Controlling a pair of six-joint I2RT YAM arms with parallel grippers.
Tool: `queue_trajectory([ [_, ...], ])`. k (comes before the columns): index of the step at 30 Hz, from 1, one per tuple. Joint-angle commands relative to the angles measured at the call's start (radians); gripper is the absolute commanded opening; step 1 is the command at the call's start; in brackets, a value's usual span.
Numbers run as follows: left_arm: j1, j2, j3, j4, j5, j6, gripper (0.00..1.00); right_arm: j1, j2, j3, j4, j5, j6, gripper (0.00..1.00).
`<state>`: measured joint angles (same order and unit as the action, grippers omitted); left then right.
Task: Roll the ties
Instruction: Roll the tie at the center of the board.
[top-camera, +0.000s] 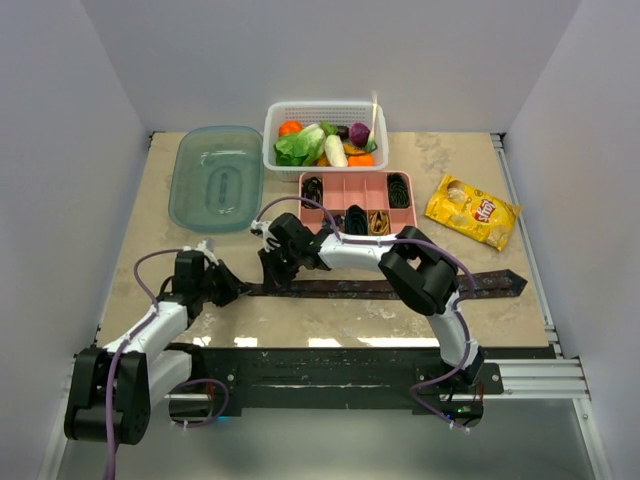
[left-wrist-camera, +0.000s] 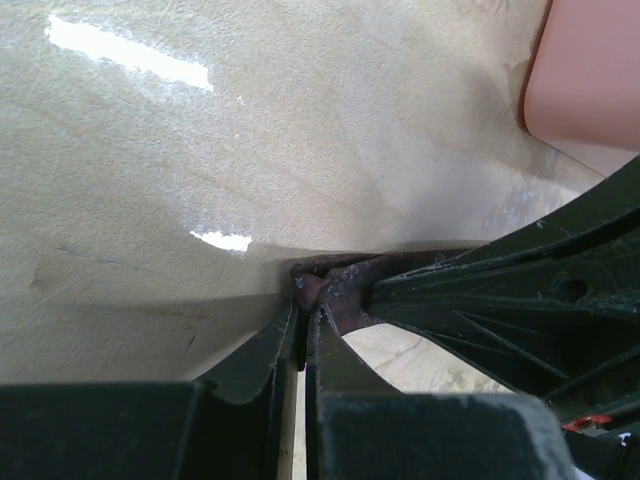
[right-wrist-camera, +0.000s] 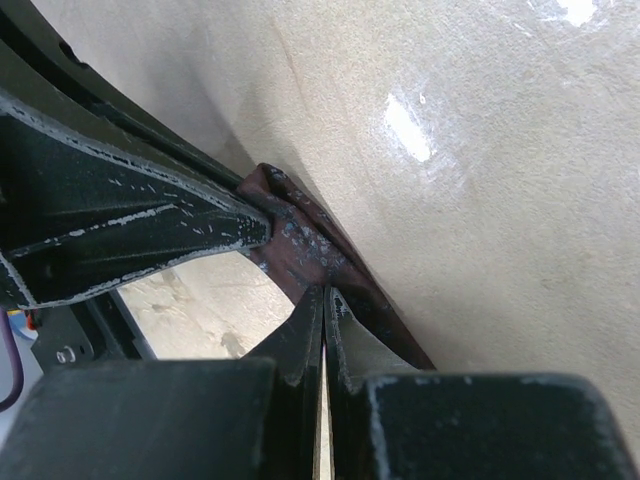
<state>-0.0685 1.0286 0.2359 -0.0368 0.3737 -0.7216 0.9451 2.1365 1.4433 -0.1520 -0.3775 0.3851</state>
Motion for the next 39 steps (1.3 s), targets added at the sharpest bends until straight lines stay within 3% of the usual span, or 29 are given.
queue_trajectory([
  [1,-0.004,-0.027,0.062,-0.043,-0.033,0.019,0.0,-0.008,-0.076,0.006,-0.047,0.077,-0.008,0.0],
  [15,-0.005,-0.067,0.157,-0.172,-0.052,0.031,0.0,0.007,-0.044,0.045,-0.064,0.127,-0.023,0.0],
  [39,-0.005,-0.101,0.194,-0.179,0.054,0.056,0.0,0.049,0.068,0.068,0.104,0.092,0.097,0.0],
])
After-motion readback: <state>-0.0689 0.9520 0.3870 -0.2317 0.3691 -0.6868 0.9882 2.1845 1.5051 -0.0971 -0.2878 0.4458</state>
